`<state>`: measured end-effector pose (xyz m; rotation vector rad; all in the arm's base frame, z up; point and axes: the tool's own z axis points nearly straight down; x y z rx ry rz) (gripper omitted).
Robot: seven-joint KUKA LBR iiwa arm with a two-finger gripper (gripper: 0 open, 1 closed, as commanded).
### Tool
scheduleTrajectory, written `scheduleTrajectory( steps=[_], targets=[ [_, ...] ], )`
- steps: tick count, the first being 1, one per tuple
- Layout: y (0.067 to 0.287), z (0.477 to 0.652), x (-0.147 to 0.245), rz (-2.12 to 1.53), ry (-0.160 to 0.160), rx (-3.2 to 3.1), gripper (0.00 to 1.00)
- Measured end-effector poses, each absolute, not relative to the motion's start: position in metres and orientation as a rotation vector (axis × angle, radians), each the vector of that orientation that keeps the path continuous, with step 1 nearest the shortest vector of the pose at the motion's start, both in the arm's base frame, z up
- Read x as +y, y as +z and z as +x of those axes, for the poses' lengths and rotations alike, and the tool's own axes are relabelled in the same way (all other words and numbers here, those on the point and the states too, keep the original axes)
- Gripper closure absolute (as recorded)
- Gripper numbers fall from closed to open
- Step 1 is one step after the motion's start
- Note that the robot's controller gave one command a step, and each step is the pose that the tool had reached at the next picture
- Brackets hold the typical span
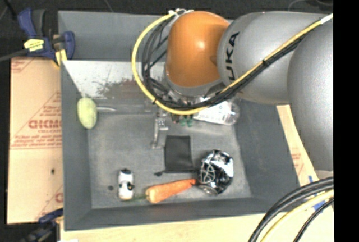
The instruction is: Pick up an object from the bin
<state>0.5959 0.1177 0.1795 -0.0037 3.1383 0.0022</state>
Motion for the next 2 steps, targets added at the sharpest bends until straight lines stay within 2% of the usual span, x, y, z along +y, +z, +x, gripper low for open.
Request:
scheduleTrajectory(
  steps=[1, 2],
  targets=[
    [0.146, 0.579, 0.093, -0.138, 0.002, 3.132, 0.0],
    [0.137, 0.563, 0.066, -0.461, 0.001, 3.109, 0.0]
  ],
)
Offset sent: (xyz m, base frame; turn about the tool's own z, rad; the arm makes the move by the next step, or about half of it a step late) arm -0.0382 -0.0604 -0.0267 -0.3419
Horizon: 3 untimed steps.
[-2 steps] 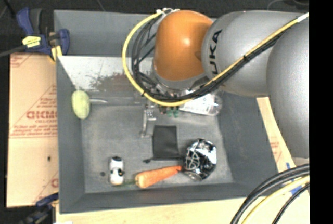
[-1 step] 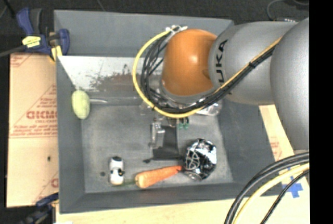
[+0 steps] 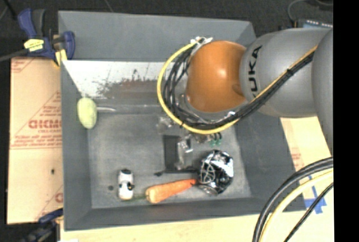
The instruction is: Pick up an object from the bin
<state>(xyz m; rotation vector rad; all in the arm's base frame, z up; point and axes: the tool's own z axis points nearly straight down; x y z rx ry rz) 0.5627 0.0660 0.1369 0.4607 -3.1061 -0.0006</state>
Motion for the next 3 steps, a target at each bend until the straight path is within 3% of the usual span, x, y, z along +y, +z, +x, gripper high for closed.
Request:
scheduleTrajectory(
  steps=[1, 2, 3],
  targets=[
    [0.115, 0.544, 0.032, 0.701, 0.001, -3.073, 0.0],
    [0.074, 0.5, 0.034, 0.589, -0.001, -3.088, 0.0],
    [0.071, 0.568, 0.04, 1.271, 0.005, -2.89, 1.0]
  ],
)
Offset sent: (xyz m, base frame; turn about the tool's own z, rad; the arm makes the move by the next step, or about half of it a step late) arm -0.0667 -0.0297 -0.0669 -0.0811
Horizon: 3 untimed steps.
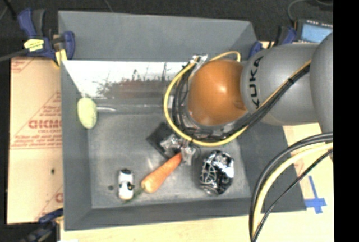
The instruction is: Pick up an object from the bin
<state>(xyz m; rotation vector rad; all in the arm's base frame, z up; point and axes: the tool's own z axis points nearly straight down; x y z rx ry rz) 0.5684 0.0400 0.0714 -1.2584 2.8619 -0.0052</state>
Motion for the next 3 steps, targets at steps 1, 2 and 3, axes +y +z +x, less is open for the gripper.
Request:
scheduleTrajectory(
  steps=[1, 2, 3],
  targets=[
    [0.071, 0.568, 0.04, -1.258, -0.005, 2.863, 1.0],
    [0.076, 0.567, 0.04, -1.259, -0.002, 2.867, 1.0],
    [0.095, 0.565, 0.04, -1.258, 0.0, 2.871, 1.0]
  ],
)
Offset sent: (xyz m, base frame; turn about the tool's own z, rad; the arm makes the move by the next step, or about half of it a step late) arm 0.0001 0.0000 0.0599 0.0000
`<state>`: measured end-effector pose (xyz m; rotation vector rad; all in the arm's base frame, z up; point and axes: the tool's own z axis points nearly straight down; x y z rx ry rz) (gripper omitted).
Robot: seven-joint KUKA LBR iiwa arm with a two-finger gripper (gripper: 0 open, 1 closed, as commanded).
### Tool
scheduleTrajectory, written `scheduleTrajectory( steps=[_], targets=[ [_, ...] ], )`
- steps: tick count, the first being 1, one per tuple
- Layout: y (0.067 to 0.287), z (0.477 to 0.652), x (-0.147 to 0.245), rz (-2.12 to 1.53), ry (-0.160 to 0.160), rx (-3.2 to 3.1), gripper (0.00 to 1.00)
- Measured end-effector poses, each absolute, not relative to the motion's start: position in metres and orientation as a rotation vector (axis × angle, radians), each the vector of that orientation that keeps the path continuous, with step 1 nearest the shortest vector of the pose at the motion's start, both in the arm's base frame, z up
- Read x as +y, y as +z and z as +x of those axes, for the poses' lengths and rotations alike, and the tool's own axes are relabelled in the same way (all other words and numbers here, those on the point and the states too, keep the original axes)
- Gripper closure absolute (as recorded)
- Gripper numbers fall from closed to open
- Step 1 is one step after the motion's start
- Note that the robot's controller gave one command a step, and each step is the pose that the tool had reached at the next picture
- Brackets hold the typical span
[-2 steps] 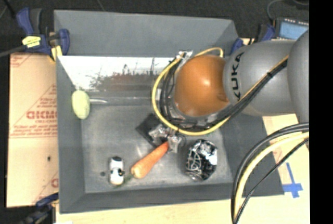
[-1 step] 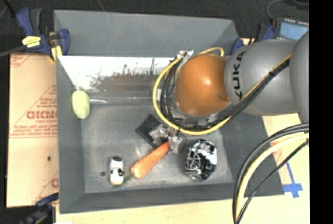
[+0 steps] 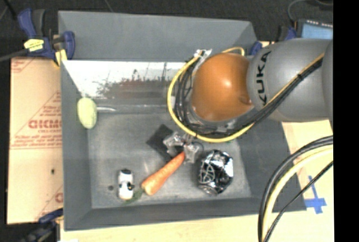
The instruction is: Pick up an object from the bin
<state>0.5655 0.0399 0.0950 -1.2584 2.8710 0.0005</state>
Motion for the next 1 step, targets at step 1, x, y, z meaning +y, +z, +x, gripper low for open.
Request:
scheduleTrajectory(
  steps=[1],
  targets=[
    [0.1164, 0.5665, 0.04, -1.256, -0.001, 2.868, 1.0]
  ],
)
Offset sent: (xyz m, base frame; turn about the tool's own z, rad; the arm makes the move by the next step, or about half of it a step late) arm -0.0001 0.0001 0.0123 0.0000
